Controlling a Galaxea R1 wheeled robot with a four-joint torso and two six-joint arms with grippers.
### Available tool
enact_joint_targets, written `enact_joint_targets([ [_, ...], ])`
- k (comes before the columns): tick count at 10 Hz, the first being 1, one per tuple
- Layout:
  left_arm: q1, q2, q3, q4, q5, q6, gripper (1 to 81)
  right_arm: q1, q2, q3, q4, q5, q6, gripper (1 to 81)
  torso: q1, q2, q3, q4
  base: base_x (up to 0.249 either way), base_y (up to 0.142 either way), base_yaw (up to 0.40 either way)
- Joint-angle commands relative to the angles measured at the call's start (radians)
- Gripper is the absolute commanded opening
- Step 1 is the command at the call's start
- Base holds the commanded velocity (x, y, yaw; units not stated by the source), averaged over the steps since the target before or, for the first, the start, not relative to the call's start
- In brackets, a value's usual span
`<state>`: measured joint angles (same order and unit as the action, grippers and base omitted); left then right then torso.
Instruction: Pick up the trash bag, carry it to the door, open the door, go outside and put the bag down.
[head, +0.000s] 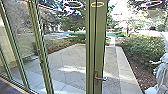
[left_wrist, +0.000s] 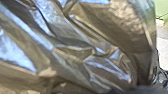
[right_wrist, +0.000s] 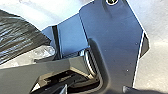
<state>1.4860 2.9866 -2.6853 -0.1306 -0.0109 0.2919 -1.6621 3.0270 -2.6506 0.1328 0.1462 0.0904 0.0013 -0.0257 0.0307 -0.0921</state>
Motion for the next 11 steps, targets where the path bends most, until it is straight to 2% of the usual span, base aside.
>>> enact_joint_targets([
  [1, -0.072, -0.004, -0.001, 0.005, 0.049, 0.007, 1.0, 0.041, 0.005, 0.002, -0.009, -0.054, -0.001, 81.1, 0.000, 0.000, 0.000, 0.000, 0.000, 0.000, 0.103],
  [4, -0.072, -0.006, -0.001, -0.003, 0.049, 0.007, 1.0, 0.041, 0.006, 0.000, -0.009, -0.054, -0.001, 81.1, 0.000, 0.000, 0.000, 0.000, 0.000, 0.000, 0.097],
  [11, -0.072, -0.004, -0.001, -0.004, 0.049, 0.004, 1.0, 0.037, 0.005, -0.003, -0.009, -0.054, -0.001, 81.1, 0.000, 0.000, 0.000, 0.000, 0.000, 0.000, 0.000],
])
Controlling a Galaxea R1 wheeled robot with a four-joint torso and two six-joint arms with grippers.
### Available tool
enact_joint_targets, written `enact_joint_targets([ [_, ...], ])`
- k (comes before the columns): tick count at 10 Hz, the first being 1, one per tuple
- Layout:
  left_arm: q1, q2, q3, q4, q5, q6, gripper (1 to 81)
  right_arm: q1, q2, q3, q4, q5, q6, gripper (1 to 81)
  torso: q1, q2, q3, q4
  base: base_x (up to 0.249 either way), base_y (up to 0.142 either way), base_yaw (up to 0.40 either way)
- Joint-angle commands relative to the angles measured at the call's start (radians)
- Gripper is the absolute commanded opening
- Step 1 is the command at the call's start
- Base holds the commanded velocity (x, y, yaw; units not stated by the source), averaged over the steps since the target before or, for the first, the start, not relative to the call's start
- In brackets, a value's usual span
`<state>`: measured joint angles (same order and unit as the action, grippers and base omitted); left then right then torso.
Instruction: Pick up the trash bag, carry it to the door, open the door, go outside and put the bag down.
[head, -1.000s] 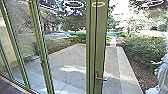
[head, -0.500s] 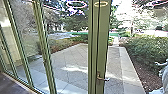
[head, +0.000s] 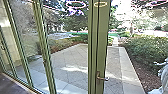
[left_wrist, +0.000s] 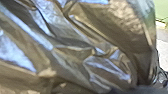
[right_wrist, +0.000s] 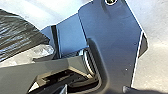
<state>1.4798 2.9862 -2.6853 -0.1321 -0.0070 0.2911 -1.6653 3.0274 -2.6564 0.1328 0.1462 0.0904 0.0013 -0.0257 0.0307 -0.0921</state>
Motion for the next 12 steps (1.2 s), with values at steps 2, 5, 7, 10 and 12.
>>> enact_joint_targets([
  [2, -0.068, -0.002, -0.001, -0.003, 0.045, 0.005, 1.0, 0.040, 0.004, 0.000, -0.007, -0.054, -0.001, 81.1, 0.000, 0.000, 0.000, 0.000, 0.041, 0.000, 0.000],
  [5, -0.066, -0.002, -0.001, -0.003, 0.045, 0.005, 1.0, 0.041, 0.006, -0.002, -0.006, -0.054, -0.001, 81.1, -0.001, -0.001, 0.000, 0.000, 0.123, 0.000, 0.000],
  [7, -0.066, -0.002, -0.001, -0.001, 0.044, 0.005, 1.0, 0.041, 0.006, -0.002, -0.004, -0.054, -0.001, 81.1, -0.001, -0.001, 0.000, 0.000, 0.135, 0.000, 0.000],
  [10, -0.066, -0.002, -0.001, -0.006, 0.045, 0.003, 1.0, 0.043, 0.006, 0.000, 0.001, -0.054, -0.001, 81.1, 0.000, 0.000, 0.000, 0.000, 0.068, 0.000, 0.000],
  [12, -0.066, -0.004, -0.001, -0.006, 0.045, 0.002, 1.0, 0.041, 0.004, 0.007, 0.001, -0.051, -0.001, 81.1, 0.000, 0.000, 0.000, 0.000, 0.000, 0.000, 0.000],
])
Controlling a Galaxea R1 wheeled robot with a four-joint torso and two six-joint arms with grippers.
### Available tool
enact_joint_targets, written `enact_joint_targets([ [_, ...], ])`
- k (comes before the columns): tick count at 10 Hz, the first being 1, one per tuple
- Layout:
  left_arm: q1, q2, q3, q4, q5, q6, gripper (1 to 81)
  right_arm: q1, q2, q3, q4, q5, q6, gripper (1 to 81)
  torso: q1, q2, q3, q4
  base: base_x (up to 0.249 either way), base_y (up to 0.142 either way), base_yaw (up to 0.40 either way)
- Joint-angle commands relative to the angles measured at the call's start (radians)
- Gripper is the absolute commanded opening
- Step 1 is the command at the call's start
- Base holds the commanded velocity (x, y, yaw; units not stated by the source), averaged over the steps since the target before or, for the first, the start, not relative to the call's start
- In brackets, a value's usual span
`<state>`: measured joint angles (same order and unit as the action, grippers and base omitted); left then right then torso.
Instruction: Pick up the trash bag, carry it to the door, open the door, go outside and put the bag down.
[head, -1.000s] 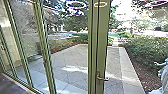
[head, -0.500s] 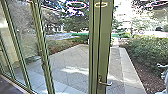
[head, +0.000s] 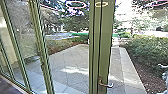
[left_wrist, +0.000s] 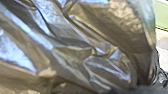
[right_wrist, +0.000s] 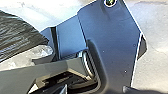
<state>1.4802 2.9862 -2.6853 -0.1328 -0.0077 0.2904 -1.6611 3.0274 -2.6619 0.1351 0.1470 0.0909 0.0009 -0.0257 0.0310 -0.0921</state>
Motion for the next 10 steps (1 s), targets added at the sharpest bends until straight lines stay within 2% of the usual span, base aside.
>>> enact_joint_targets([
  [1, -0.067, -0.004, -0.001, -0.005, 0.046, 0.001, 1.0, 0.040, 0.003, 0.022, -0.005, -0.050, -0.002, 81.1, 0.000, 0.000, 0.000, 0.000, 0.000, 0.000, 0.000],
  [4, -0.067, -0.007, 0.001, -0.007, 0.046, -0.002, 1.0, 0.039, -0.039, 0.070, -0.005, -0.040, 0.000, 81.1, 0.000, 0.000, 0.000, 0.000, 0.000, 0.000, 0.000],
  [8, -0.065, -0.016, 0.007, -0.004, 0.074, -0.001, 1.0, 0.036, -0.199, 0.342, -0.011, -0.034, 0.001, 81.1, -0.001, 0.000, 0.000, 0.000, 0.000, 0.000, 0.000],
  [10, -0.062, -0.016, 0.008, -0.004, 0.074, -0.001, 1.0, 0.028, -0.305, 0.508, -0.009, 0.003, 0.000, 81.1, -0.001, 0.000, 0.000, 0.000, 0.000, 0.000, 0.000],
])
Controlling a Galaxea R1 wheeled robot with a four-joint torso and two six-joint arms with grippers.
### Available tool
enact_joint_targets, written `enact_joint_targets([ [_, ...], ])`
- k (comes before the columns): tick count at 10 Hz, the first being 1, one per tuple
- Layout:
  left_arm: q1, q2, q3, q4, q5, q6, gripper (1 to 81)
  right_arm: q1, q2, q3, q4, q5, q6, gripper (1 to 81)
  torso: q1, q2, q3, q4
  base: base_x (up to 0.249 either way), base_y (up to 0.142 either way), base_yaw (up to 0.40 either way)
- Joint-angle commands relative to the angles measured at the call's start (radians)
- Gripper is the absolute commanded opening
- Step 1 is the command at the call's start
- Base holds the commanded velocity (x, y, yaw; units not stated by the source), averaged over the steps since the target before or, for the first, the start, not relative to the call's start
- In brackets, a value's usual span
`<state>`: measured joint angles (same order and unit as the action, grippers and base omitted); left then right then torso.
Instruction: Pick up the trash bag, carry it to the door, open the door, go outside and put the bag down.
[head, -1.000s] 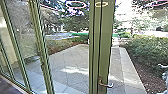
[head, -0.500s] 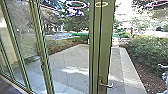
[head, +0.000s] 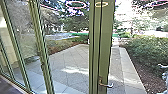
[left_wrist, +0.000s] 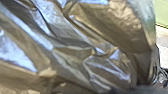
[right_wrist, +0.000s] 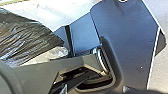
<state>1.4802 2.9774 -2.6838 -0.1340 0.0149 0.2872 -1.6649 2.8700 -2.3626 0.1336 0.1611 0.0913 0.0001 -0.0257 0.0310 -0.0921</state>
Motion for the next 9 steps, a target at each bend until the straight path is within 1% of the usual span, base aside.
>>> enact_joint_targets([
  [1, -0.060, -0.004, 0.010, -0.001, 0.051, 0.003, 1.0, 0.029, -0.194, 0.280, -0.009, 0.006, -0.001, 81.1, 0.000, 0.000, 0.000, 0.000, 0.000, 0.000, 0.000],
  [3, -0.060, 0.002, 0.010, 0.001, 0.050, 0.003, 1.0, 0.015, -0.311, 0.441, -0.014, 0.043, -0.002, 81.1, 0.000, 0.000, 0.000, 0.000, 0.000, 0.000, 0.000],
  [6, -0.060, 0.008, 0.010, -0.002, 0.050, 0.003, 1.0, -0.002, -0.473, 0.630, -0.011, 0.110, -0.002, 81.1, 0.000, 0.000, 0.000, 0.000, 0.000, 0.000, 0.000],
  [7, -0.060, 0.008, 0.010, -0.002, 0.050, 0.003, 1.0, -0.005, -0.513, 0.684, -0.014, 0.136, -0.002, 81.1, 0.000, 0.000, 0.000, 0.000, 0.000, 0.000, 0.000],
  [8, -0.060, 0.009, 0.010, -0.002, 0.050, 0.003, 1.0, -0.007, -0.555, 0.737, -0.011, 0.143, -0.002, 81.1, 0.000, 0.000, 0.000, 0.000, 0.000, 0.000, 0.000],
  [9, -0.060, 0.011, 0.010, -0.002, 0.050, 0.001, 1.0, -0.003, -0.617, 0.813, -0.005, 0.146, -0.002, 81.1, 0.000, 0.000, 0.000, 0.000, 0.000, 0.000, 0.000],
])
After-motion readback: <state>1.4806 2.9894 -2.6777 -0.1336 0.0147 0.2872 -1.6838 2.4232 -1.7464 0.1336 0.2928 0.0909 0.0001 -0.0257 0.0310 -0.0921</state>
